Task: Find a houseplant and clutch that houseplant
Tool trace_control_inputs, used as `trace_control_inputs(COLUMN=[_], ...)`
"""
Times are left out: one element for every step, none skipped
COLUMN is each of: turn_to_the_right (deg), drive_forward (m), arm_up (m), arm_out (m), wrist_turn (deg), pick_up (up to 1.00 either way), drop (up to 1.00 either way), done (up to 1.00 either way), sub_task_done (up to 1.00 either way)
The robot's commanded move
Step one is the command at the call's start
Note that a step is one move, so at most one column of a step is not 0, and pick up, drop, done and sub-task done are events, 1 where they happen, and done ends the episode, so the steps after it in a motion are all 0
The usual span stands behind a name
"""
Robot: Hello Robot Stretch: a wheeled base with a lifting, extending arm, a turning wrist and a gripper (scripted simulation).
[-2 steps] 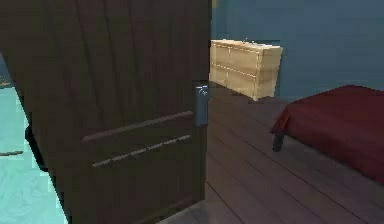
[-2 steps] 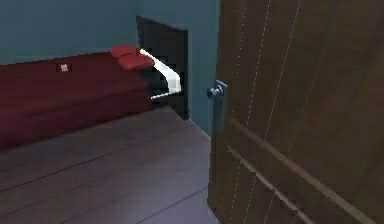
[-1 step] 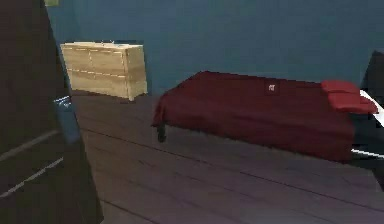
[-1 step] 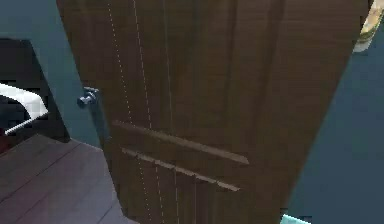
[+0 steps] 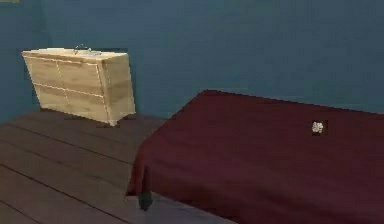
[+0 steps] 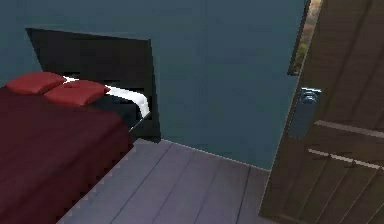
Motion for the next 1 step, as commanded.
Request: trace_control_inputs(turn_to_the_right=[0.0], drive_forward=[0.10], arm_up=[0.00], arm_out=[0.00], wrist_turn=[0.0], pick_up=[0.00], drop=[0.00], done=[0.00], sub_task_done=[0.00])
